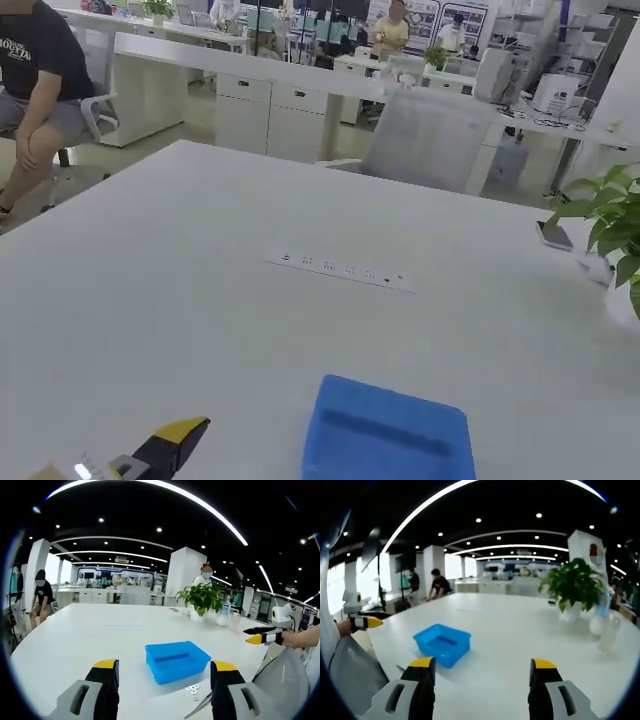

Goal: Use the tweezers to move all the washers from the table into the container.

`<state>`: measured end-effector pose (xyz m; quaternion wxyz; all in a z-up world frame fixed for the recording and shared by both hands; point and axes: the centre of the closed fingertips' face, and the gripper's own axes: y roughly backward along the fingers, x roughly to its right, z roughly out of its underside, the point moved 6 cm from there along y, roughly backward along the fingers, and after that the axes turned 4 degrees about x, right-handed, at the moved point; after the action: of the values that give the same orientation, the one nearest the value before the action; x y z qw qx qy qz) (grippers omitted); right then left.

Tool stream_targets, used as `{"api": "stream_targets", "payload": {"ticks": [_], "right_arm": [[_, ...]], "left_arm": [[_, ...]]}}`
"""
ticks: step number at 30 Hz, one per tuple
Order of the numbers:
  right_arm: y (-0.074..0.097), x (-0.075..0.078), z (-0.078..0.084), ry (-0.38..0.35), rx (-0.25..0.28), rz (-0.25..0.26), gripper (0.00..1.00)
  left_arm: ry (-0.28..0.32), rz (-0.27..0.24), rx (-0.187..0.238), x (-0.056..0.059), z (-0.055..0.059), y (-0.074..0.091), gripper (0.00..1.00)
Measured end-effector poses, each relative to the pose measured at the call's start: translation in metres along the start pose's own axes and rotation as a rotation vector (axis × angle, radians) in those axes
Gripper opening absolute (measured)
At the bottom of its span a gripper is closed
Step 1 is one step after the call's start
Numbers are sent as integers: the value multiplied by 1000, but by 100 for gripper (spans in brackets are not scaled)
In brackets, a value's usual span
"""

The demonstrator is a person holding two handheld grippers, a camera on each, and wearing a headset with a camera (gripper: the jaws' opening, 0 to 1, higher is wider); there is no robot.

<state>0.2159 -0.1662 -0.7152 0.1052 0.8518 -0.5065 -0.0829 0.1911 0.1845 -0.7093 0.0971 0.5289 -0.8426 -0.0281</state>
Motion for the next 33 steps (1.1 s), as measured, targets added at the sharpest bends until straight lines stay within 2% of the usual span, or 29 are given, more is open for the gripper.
{"api": "stream_targets", "payload": {"ticks": [11, 15, 16, 17, 19, 20, 22, 23, 24, 25, 27, 30, 31, 33], "right_arm": [[-3, -4, 5, 5, -29, -32, 76], [-3, -3, 6, 26, -42, -37, 74], [-3, -4, 6, 41, -62, -39, 72], [0, -5, 8, 86, -116, -48, 68], [0, -9, 11, 194, -194, -64, 58], [0, -12, 12, 210, -225, -80, 56], [-4, -22, 12, 218, -258, -115, 56], [-6, -27, 11, 220, -259, -133, 54], [-10, -36, 8, 233, -252, -176, 50], [-12, -42, 6, 240, -254, -198, 46], [-20, -56, 4, 242, -249, -254, 39], [-29, -72, 4, 248, -250, -319, 33], [-31, -75, 4, 251, -246, -330, 31], [-36, -82, 7, 247, -246, -361, 27]], "left_arm": [[12, -18, 31, -5, -3, 3, 75], [5, 5, 28, -3, -3, 3, 74], [-6, 18, 11, -3, -1, 4, 74], [-20, 43, -7, -1, 1, 4, 74], [-12, 106, -81, 6, 8, 4, 71], [-45, 170, -126, 10, 14, 3, 67], [-75, 244, -205, 14, 25, 2, 55], [-86, 305, -269, 17, 35, 2, 48], [-95, 344, -302, 20, 39, 1, 41], [-120, 397, -346, 23, 47, 1, 38], [-150, 444, -399, 24, 57, -1, 36], [-170, 477, -445, 23, 64, -5, 29], [-175, 503, -460, 23, 66, -6, 26], [-175, 510, -473, 22, 69, -9, 23]]}}
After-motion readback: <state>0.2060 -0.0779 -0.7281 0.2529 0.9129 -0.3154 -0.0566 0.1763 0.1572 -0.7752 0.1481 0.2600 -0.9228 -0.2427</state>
